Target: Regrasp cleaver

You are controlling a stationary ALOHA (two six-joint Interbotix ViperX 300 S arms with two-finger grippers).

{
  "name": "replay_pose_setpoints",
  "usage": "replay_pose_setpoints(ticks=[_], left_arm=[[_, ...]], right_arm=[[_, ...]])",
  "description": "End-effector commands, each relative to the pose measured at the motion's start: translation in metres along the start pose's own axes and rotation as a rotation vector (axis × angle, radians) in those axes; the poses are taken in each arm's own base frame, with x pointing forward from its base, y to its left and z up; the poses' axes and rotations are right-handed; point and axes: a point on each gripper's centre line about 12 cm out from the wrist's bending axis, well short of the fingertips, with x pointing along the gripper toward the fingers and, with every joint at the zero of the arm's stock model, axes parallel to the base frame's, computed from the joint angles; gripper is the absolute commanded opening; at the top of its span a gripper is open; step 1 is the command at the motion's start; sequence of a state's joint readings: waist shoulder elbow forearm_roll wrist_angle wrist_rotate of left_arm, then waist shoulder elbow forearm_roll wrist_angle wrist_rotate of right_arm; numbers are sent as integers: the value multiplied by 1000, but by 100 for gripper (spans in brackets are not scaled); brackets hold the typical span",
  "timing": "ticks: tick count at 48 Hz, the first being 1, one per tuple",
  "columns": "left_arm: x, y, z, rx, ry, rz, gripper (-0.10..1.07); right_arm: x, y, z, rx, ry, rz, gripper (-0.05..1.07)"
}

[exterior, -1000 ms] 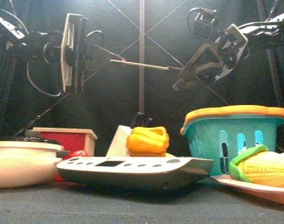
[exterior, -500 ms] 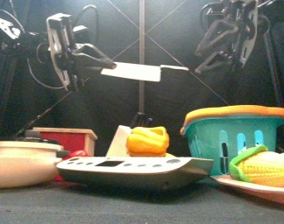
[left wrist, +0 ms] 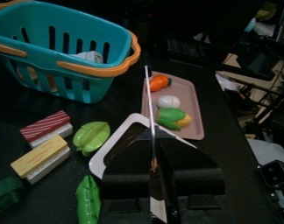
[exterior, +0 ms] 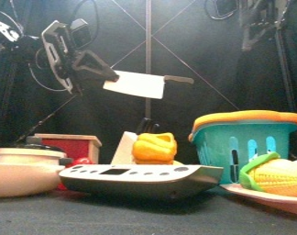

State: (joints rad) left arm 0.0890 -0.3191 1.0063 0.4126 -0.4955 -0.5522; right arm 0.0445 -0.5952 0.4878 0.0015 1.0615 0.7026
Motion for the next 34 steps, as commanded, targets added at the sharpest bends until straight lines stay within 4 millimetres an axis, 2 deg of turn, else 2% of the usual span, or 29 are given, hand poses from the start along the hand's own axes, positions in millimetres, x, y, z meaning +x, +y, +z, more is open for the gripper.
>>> replay_pose_setpoints(ticks=[1,8,13,23,34], left_arm=[[0,-1,7,23,-23,0,38],[1,-1,6,77,-29,-5,38],[1,-4,8,106,-45,-17,38],[1,-9,4,134,-37,-37,38],[5,-10,1,152,-36,-46,38]], right_arm=[[-20,-5,13,12,10,1,85],[-19,-14,23,-307,-119,-31,85],[-2,-9,20,-475,-283,39,85],[31,-13,9,-544,-504,138,85],[65,-11,3,-537,-536,194,85]])
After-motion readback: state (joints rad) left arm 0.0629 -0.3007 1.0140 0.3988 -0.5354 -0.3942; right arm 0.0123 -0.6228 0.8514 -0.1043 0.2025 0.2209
